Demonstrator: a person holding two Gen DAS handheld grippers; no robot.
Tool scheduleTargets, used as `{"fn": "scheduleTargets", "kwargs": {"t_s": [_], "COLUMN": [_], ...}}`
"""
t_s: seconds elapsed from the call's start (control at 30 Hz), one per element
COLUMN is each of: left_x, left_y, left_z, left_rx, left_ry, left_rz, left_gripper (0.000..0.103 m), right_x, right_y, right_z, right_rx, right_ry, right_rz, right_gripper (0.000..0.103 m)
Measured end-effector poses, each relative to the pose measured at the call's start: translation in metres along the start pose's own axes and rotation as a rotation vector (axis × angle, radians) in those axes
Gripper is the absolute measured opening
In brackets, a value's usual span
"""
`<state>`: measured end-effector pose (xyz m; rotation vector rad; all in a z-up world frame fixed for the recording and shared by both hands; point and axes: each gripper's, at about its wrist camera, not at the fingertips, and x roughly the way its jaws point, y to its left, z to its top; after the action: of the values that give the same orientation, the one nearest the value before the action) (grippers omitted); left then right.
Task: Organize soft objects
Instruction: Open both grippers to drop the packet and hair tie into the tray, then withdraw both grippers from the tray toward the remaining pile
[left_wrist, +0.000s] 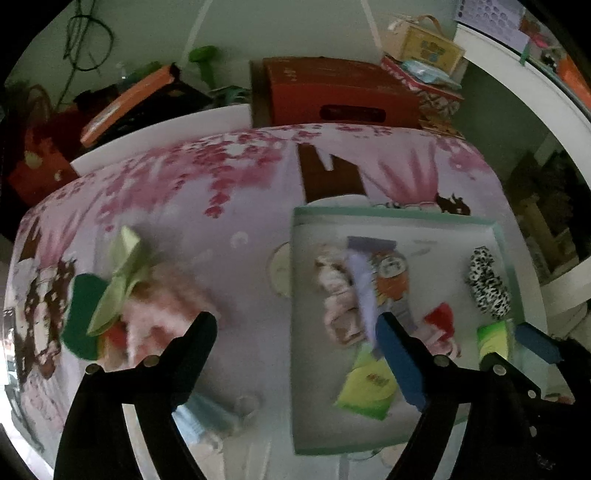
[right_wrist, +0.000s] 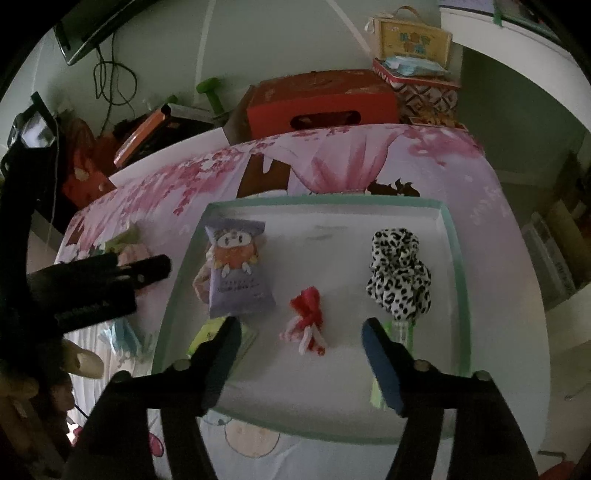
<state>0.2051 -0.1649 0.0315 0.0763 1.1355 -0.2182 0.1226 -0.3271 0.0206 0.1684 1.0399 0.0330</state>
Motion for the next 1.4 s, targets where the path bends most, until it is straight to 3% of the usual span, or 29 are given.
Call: {"fn": "scheduleTargets", "kwargs": {"t_s": [0.33,0.9,1.4], "left_x": [-0.02,-0.05,-0.072], "left_y": [0.024,0.055,0.127], "left_z": [-0.021,-0.064,-0.102], "left_rx": [-0.031,-0.055,-0.134], "left_ry": [0.001,0.002,-0.018], "left_rz": [0.05,0.051,0.09], "left_gripper": [0.099,0.099,0.1], "right_x": [-0.01,-0.036,-0.038], "right_y": [0.011,0.038,0.105], "right_z": [-0.016,-0.039,-0.045], "right_rx": [-0.006,-0.005,-0.071], "right_ry": [0.027,0.032,0.043], "right_rz": [-0.032,-0.067,-0.06], "right_gripper": [0.103,0.103,0.103]}}
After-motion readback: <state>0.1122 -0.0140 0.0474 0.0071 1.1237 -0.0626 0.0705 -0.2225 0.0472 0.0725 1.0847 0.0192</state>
